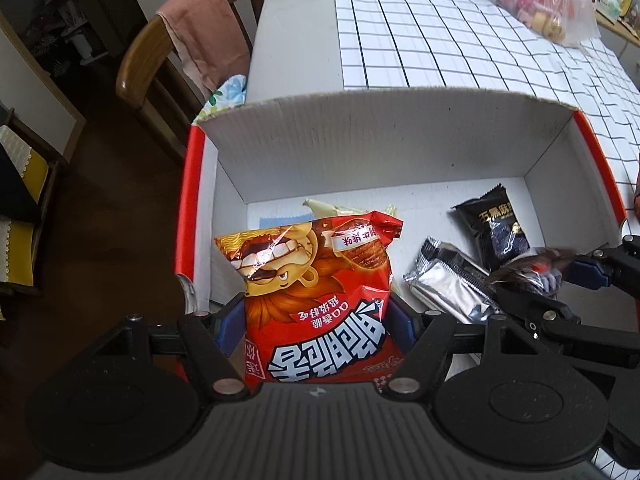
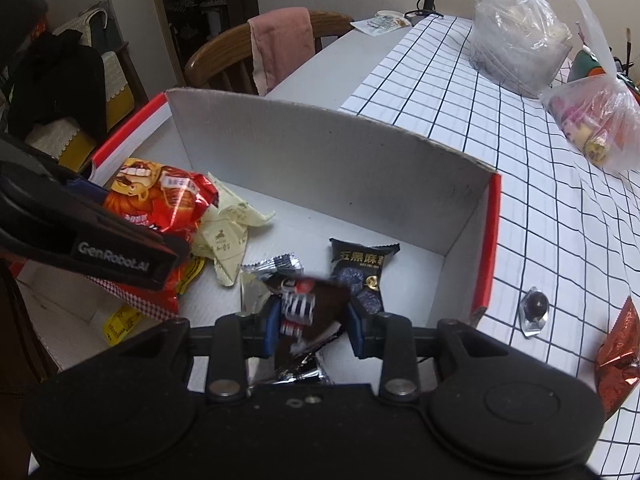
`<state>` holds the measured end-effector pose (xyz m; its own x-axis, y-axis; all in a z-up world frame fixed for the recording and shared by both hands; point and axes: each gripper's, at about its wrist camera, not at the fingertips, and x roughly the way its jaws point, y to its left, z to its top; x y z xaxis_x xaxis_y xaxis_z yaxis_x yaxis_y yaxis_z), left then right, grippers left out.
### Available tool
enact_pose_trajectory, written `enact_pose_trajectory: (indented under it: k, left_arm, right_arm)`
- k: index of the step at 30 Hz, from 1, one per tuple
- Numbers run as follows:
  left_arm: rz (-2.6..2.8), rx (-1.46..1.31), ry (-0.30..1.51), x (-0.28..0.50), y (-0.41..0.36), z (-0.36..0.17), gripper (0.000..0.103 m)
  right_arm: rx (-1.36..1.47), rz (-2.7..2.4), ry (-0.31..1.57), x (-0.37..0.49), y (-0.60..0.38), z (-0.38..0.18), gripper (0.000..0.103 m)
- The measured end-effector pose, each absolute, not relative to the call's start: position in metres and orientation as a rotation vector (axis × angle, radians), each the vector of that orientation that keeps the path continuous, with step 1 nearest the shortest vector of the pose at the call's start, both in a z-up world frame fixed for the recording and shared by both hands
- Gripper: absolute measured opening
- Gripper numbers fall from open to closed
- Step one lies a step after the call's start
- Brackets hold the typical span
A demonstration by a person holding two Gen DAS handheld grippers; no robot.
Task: Organize snacks
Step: 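Carry the red chips bag and M&M packet into the box with both grippers, then open both grippers to release the packets inside the box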
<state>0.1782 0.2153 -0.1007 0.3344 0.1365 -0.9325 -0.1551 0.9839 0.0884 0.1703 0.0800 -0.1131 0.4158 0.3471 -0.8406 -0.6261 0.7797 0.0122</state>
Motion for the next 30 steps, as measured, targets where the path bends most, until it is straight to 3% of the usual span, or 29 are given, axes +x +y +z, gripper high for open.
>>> enact_pose_trajectory:
  k: [7, 30]
  left_arm:
    - [0.185, -0.028, 1.225, 0.176, 0.215, -0.104, 0.072]
    - [0.134, -0.119, 1.074, 0.132, 0.208, -0.059, 0.073]
  right_arm:
    - [-0.318, 0.628, 0.977, 0.169, 0.079, -0.115, 0.036]
    - [-0.163, 0.671, 0.863, 0.135, 0.036, -0.057, 0.065]
